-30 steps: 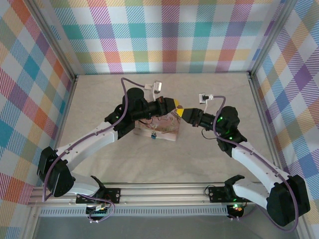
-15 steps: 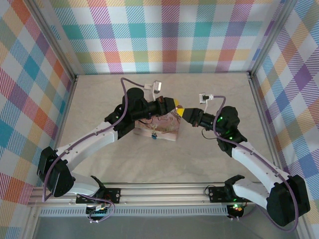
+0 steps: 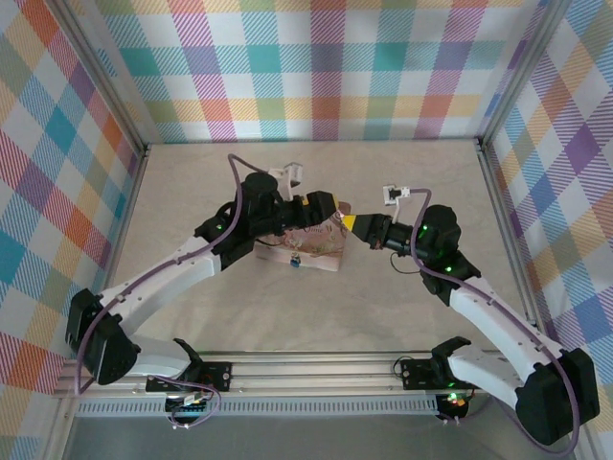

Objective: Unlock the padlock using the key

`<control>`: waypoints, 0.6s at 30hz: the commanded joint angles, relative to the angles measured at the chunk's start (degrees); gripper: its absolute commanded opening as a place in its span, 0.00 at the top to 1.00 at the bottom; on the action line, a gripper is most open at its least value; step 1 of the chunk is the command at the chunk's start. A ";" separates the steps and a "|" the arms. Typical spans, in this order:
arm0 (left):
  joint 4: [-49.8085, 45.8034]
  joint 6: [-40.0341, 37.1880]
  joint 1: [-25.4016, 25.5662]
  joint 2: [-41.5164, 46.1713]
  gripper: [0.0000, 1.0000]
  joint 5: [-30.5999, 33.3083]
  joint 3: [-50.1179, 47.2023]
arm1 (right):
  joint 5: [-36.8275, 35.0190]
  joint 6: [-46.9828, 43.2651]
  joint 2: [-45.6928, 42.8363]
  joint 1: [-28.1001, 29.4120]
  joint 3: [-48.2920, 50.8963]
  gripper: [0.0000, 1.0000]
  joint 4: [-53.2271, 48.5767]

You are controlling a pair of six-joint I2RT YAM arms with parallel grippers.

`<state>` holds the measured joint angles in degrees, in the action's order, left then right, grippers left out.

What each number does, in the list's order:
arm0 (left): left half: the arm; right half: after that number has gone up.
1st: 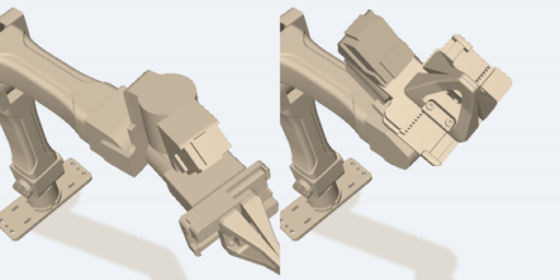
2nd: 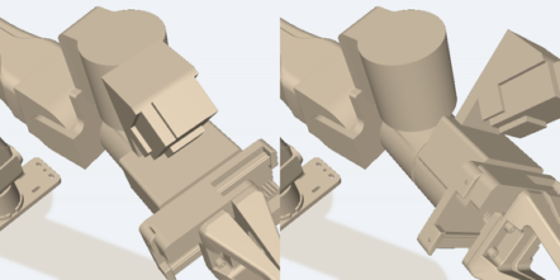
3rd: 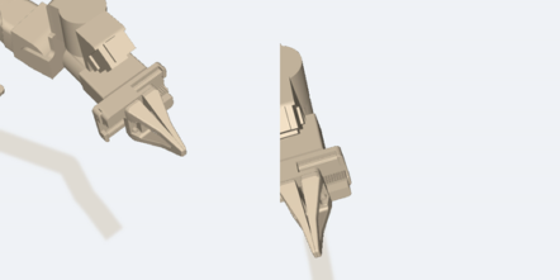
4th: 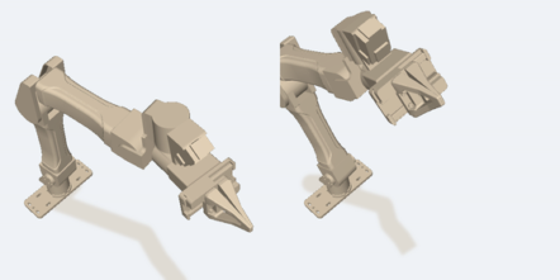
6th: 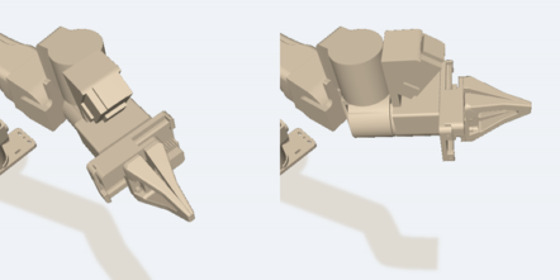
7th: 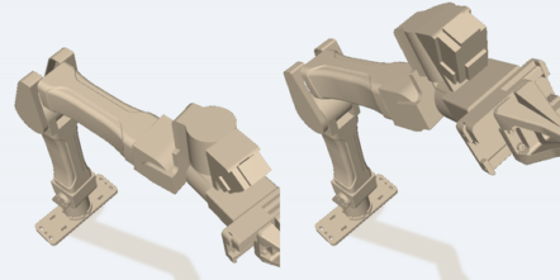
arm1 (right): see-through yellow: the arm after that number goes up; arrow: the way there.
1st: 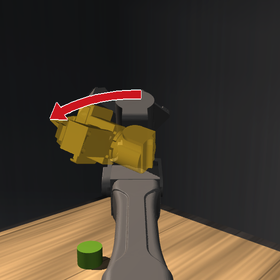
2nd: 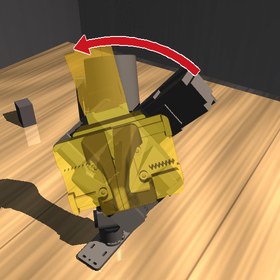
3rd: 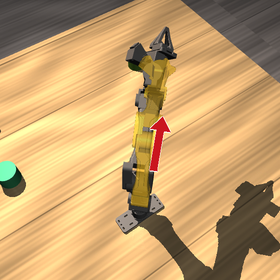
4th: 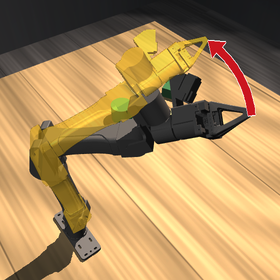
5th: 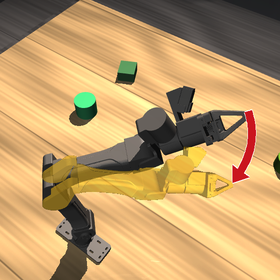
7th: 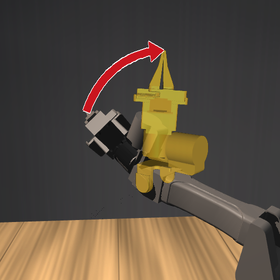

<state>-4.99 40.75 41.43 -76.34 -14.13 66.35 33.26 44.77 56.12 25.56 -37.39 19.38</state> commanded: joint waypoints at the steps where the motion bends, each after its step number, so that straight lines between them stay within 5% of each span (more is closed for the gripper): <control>1: -9.56 -5.60 -0.39 4.95 0.25 8.56 1.23 | -1.79 -6.58 -0.85 0.28 -2.25 1.00 -7.79; 12: -20.70 -10.45 -0.45 14.95 0.15 20.54 -10.31 | -1.61 -8.63 9.36 0.80 -3.24 1.00 -10.96; 18: -20.46 -11.80 -0.39 19.90 0.00 24.00 -16.35 | -0.23 -7.94 18.28 1.24 -6.53 1.00 -8.90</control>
<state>-24.38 30.94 41.43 -59.24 6.39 51.62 32.01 37.87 71.81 26.30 -41.19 8.86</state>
